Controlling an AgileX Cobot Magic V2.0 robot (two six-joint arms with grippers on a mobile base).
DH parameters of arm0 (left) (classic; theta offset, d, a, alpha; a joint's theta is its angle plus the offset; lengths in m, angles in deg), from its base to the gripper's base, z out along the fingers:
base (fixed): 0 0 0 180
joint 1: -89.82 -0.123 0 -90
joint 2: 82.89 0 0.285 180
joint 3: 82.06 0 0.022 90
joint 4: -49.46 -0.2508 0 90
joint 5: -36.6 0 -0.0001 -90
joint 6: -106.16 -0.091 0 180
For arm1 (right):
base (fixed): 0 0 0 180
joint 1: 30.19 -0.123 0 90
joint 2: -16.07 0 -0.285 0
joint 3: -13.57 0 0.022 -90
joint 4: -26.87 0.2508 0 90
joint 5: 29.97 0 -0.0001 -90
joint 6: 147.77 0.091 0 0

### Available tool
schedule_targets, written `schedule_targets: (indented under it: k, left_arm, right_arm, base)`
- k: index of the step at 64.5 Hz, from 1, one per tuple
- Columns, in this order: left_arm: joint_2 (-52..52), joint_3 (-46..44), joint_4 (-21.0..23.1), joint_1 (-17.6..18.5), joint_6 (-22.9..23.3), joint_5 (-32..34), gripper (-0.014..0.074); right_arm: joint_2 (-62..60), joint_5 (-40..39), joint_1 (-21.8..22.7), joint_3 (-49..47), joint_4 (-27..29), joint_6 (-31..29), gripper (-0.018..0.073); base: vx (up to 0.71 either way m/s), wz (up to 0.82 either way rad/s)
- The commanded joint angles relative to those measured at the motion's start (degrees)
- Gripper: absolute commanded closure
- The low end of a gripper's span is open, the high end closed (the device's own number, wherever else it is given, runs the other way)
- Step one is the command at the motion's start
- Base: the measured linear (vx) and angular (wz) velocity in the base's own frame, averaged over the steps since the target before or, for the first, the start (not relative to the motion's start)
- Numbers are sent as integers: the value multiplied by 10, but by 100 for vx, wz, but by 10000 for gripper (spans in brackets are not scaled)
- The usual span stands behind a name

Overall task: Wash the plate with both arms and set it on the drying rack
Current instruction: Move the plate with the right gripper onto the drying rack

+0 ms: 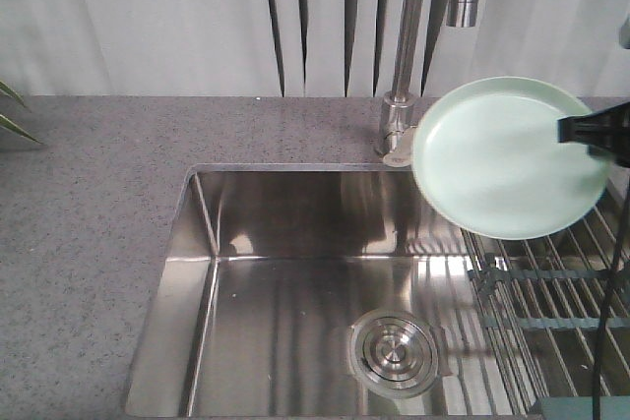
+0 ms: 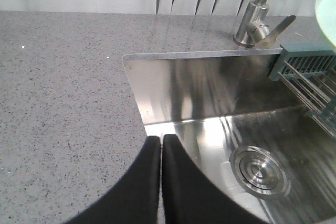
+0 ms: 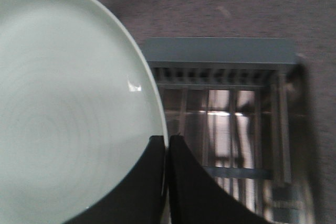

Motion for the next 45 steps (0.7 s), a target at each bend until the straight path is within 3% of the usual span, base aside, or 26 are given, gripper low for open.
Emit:
schedule_targets:
  k: [1, 10, 17, 45]
  left_arm:
    - [-4, -16, 18, 0, 2, 30, 603]
    - [-4, -16, 18, 0, 2, 30, 603]
    - [-4, -16, 18, 0, 2, 30, 603]
    - [-4, -16, 18, 0, 2, 33, 603]
  right_arm:
    - [-18, -8, 48, -26, -58, 16, 561]
    - [-5, -7, 92, -26, -118, 13, 561]
    - [25, -12, 99, -26, -149, 12, 561]
    - [154, -49, 98, -26, -169, -4, 561]
  base:
    - [0, 0]
    - [0, 0]
    - [0, 0]
    - [0, 0]
